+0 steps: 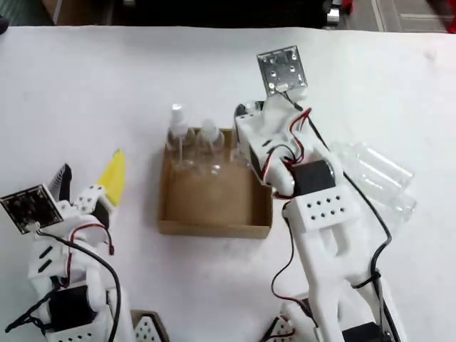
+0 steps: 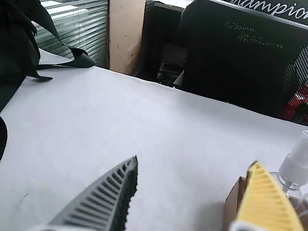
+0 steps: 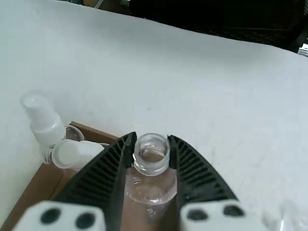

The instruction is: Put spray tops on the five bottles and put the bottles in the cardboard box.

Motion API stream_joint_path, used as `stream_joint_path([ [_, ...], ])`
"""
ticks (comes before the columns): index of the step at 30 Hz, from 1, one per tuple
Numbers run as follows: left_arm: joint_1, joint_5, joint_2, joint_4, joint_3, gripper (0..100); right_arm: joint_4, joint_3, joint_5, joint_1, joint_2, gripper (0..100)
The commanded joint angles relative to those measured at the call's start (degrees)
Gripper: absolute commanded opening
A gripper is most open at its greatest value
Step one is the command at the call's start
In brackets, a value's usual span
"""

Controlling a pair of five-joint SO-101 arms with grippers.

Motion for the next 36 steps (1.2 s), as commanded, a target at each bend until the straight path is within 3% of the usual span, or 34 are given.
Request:
stream_joint_path([
  [1, 0.75, 0.53, -0.4, -1.49, 0.0, 33, -6.64, 3.08, 0.18, 0.48, -0.92, 1.6],
  [18, 0.75, 0.44, -0.4, -1.93, 0.62, 33, -27.03, 19.25, 7.38, 0.66, -0.4, 1.6],
  [36, 0.75, 0.44, -0.4, -1.93, 0.62, 33, -27.91, 20.31, 7.38, 0.4, 0.84, 1.6],
])
